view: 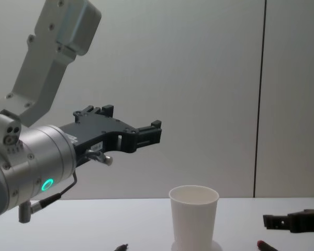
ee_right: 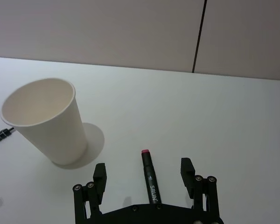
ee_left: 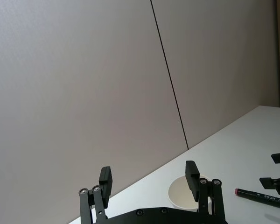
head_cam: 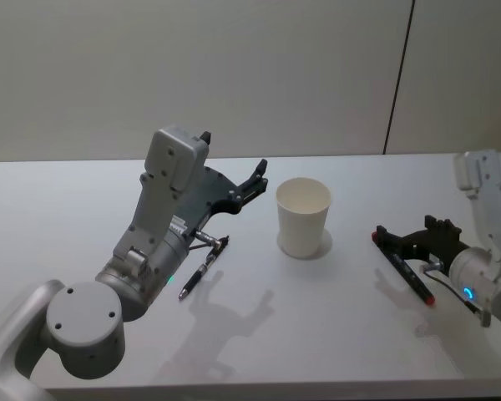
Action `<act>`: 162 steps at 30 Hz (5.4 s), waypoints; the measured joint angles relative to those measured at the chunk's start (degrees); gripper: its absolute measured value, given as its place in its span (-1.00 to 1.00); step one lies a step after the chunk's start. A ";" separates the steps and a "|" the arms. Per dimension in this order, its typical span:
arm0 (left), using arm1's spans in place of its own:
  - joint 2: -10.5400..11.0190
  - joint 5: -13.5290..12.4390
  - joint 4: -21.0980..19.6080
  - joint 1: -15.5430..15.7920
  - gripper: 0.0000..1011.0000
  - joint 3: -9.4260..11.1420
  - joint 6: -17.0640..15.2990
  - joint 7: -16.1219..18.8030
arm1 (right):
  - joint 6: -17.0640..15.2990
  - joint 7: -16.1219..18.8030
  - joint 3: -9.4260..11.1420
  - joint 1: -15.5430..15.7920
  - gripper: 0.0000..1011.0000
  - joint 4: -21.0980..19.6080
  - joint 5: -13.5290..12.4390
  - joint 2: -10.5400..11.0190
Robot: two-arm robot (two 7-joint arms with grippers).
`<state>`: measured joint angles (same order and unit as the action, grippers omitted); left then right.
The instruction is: Place the pen into the pen holder.
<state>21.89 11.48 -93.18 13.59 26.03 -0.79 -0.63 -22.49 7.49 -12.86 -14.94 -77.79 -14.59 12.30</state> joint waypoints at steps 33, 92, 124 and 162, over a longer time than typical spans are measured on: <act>0.00 0.00 0.00 0.00 0.99 0.00 0.00 0.00 | -3.45 2.29 -0.65 -6.28 0.98 11.12 4.63 -2.03; 0.00 0.00 0.00 0.00 0.99 0.00 0.00 0.00 | 5.80 4.28 -1.35 -8.19 -0.65 16.24 5.77 -3.17; 0.00 0.00 0.00 0.00 0.99 0.00 0.00 0.01 | 28.32 4.33 -1.21 -3.16 -0.65 4.96 6.49 -1.66; 0.00 0.00 0.00 0.00 0.99 0.00 0.00 0.00 | 49.68 7.39 -5.50 -13.35 -0.65 22.23 12.96 -9.03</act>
<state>21.89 11.48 -93.18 13.59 26.03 -0.80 -0.63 27.19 14.87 -18.36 -28.29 -55.56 -1.63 3.27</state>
